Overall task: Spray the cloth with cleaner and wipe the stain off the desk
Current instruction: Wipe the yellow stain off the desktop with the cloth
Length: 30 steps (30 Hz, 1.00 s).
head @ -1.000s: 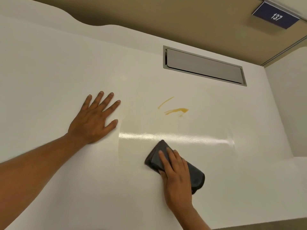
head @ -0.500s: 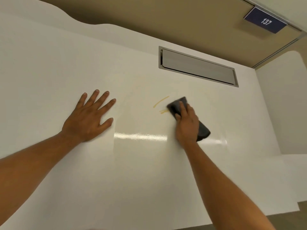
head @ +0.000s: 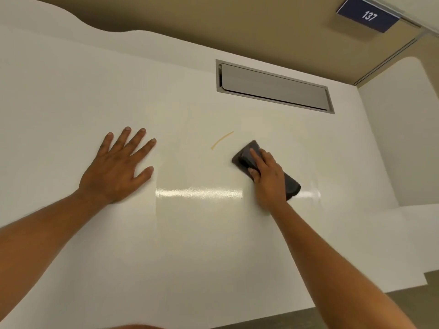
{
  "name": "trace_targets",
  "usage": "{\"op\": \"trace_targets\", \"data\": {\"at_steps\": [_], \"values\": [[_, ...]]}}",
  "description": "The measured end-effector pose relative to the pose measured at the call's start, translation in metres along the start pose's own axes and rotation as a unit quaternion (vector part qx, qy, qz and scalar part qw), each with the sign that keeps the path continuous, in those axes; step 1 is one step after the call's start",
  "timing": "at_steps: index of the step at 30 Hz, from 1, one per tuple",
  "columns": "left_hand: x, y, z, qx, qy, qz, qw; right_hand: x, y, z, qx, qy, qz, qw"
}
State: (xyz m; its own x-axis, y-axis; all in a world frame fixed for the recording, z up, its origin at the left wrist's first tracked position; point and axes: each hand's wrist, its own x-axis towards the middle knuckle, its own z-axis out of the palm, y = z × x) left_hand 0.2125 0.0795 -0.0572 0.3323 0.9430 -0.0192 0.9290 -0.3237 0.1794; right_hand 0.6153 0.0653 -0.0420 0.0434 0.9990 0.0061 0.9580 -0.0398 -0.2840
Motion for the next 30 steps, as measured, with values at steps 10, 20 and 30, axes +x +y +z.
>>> {"op": "trace_targets", "data": {"at_steps": [10,20,30], "values": [[0.001,-0.002,0.003,0.024,0.009,0.011,1.000,-0.055,-0.084,0.031,0.012,-0.009,-0.109,0.994],[0.002,-0.001,0.005,0.032,0.002,0.005,0.999,-0.066,0.032,-0.006,-0.011,-0.011,-0.026,1.000],[0.002,-0.001,0.003,0.023,-0.002,0.001,1.000,0.070,-0.083,0.036,-0.021,0.029,-0.074,0.997]]}}
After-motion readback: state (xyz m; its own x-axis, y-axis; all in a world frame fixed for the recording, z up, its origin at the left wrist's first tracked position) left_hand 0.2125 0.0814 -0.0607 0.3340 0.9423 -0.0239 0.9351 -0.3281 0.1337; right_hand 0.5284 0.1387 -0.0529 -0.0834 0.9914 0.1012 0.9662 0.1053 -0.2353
